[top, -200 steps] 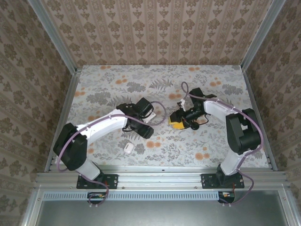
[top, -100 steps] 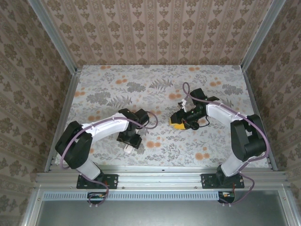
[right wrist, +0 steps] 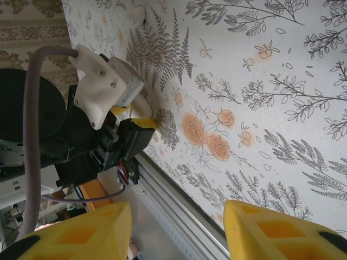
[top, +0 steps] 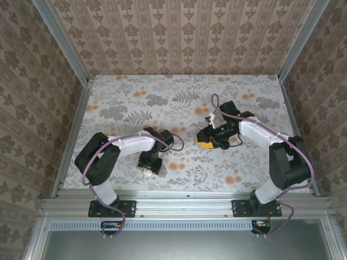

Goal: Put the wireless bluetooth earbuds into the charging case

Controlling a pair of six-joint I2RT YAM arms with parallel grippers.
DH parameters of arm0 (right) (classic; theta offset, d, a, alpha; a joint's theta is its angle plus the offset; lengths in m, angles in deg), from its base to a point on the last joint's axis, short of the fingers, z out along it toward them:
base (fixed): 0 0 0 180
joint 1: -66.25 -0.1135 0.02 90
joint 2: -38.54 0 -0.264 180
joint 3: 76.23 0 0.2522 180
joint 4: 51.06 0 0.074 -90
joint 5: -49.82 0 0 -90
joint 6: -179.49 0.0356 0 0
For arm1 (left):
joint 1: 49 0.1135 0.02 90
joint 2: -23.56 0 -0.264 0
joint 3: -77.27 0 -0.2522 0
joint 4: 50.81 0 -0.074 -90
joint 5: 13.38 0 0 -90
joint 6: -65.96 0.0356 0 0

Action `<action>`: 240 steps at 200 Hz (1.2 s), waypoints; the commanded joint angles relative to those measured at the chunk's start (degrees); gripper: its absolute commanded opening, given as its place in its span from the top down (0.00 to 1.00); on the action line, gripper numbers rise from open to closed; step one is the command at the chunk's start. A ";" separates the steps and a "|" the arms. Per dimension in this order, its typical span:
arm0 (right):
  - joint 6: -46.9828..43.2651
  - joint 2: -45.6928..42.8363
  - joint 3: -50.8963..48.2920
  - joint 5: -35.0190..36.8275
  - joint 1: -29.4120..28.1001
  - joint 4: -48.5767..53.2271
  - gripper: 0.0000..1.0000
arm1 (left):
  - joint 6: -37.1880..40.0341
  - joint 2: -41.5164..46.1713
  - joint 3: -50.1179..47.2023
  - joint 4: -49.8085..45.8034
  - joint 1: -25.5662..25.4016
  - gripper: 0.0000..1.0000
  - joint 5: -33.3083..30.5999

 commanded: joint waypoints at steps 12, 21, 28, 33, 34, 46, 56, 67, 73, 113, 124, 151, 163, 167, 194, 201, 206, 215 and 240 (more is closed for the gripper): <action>0.95 -3.55 -1.51 1.79 -0.29 1.05 0.52 | 1.03 -0.90 -1.23 -0.16 0.45 0.64 -1.55; 1.21 -4.41 -2.02 2.08 -0.29 0.44 0.52 | 1.30 -0.38 -1.14 -0.08 0.45 0.64 -1.72; 1.40 -5.25 -2.61 2.35 -0.27 -0.39 0.52 | 1.66 0.04 -1.06 0.23 0.45 0.64 -1.80; 1.62 -5.99 -3.12 2.48 -0.19 -1.17 0.52 | 1.94 0.41 -1.09 0.53 0.46 0.65 -1.83; 1.66 -6.16 -3.22 2.51 -0.20 -1.37 0.52 | 1.98 0.56 -1.07 0.62 0.45 0.65 -1.82; 2.36 -8.10 -4.69 3.24 -0.14 -3.21 0.52 | 3.35 2.21 -1.05 2.14 0.23 0.66 -1.63; 2.58 -10.02 -5.93 3.82 0.04 -4.84 0.52 | 5.51 3.88 -0.68 4.07 -0.11 0.68 -0.99; 3.02 -13.22 -7.49 4.14 0.28 -7.42 0.52 | 8.74 6.20 -0.29 7.03 -0.60 0.69 0.68; 3.42 -14.69 -8.54 3.87 0.45 -8.85 0.52 | 11.15 7.87 -0.17 9.27 -0.85 0.70 2.10; 7.50 -24.26 -15.15 3.26 1.17 -16.98 0.47 | 21.09 19.78 -3.98 28.83 -0.92 0.69 14.17; 8.42 -27.86 -17.61 4.30 1.13 -20.59 0.43 | 21.24 22.41 -5.28 34.65 -0.62 0.69 17.12; 8.26 -36.82 -22.75 6.49 1.19 -30.05 0.33 | 19.32 25.81 -7.07 46.19 0.70 0.69 25.82; 6.70 -41.09 -25.06 7.67 1.20 -33.68 0.30 | 17.20 26.27 -7.08 49.68 1.03 0.69 27.78; 6.29 -42.50 -26.12 8.18 1.19 -35.23 0.27 | 16.41 26.37 -7.03 50.86 1.13 0.69 28.65; 6.91 -51.15 -34.69 12.06 0.71 -49.14 0.15 | 10.44 26.21 -7.21 59.59 1.25 0.69 34.18; 6.19 -52.63 -36.06 12.75 0.42 -51.05 0.14 | 8.75 26.05 -7.14 61.19 1.24 0.69 34.67; 5.26 -53.39 -36.36 12.94 0.19 -51.44 0.13 | 7.83 26.04 -7.11 62.42 1.34 0.69 35.25; 4.79 -54.41 -36.10 14.49 0.19 -49.81 0.10 | 6.88 26.10 -7.27 64.42 1.27 0.70 36.18; 13.47 -52.57 -32.15 16.66 1.80 -43.24 0.13 | 10.97 27.61 -8.63 67.05 0.89 0.70 36.93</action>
